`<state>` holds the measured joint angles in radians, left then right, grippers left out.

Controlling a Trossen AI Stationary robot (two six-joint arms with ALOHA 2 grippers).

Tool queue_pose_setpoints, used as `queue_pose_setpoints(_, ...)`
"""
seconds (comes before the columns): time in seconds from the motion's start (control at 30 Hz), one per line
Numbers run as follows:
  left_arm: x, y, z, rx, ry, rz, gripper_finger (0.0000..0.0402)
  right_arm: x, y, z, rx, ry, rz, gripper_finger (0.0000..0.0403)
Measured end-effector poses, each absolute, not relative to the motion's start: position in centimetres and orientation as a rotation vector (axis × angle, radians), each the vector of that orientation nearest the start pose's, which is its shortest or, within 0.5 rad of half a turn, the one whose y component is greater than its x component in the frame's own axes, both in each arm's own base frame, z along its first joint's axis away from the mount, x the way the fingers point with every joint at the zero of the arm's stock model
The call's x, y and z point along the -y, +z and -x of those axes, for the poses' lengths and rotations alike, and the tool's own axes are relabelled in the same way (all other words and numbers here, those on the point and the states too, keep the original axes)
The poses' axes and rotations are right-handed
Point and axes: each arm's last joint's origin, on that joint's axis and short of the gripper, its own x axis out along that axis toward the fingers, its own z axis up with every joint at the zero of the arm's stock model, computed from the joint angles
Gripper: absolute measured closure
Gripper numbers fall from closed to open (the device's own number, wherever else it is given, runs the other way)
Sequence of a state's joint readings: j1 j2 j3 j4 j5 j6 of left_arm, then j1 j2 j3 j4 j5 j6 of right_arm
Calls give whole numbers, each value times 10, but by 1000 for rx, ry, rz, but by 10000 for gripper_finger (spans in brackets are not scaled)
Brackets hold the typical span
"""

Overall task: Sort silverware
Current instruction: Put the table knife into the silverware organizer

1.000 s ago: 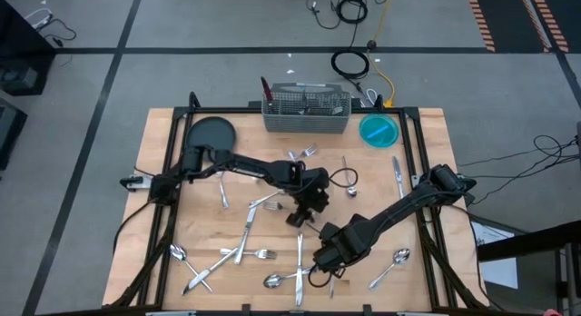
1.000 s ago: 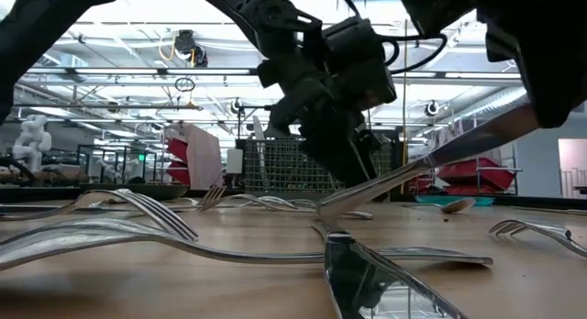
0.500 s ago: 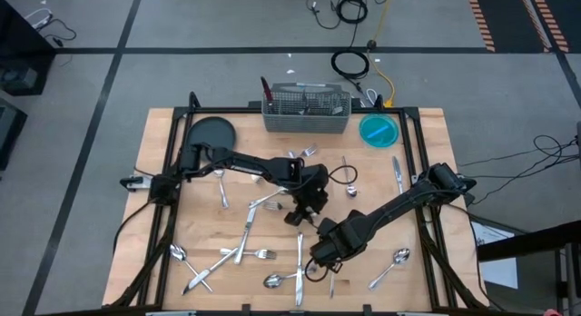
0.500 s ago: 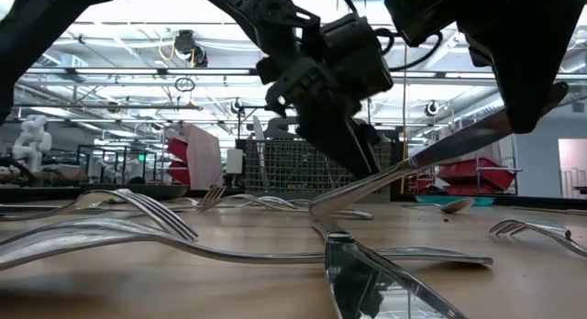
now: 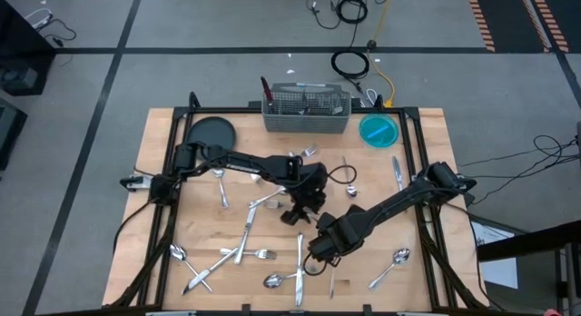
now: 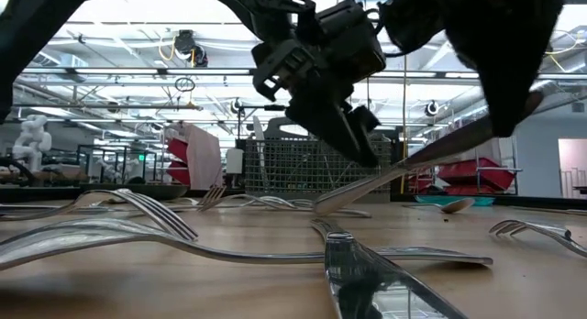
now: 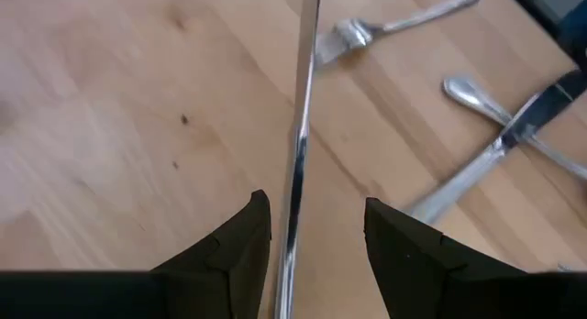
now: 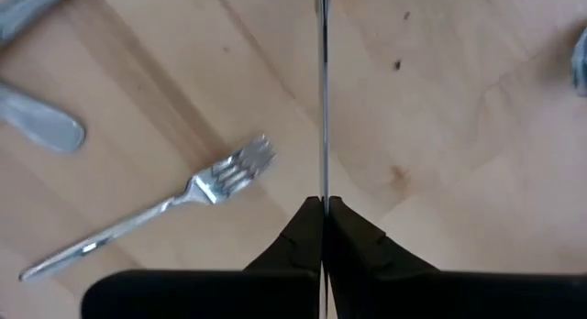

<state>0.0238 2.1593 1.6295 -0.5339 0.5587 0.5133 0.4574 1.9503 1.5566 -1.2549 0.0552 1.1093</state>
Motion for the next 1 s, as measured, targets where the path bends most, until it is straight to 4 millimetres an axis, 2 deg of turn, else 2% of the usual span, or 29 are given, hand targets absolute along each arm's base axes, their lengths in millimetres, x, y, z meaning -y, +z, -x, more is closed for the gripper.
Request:
queue_pose_setpoints(0.3, 5, 173, -461, -795, -685, -203, 221, -151, 214, -327, -1522, -576, -438, 403)
queue_pose_setpoints(0.7, 11, 137, -451, -838, -680, -207, 221, -149, 218, -326, -1516, -574, -444, 403)
queue_pose_setpoints(1.0, 14, 138, -456, -763, -646, -190, 222, -146, 218, -329, -1512, -538, -430, 403)
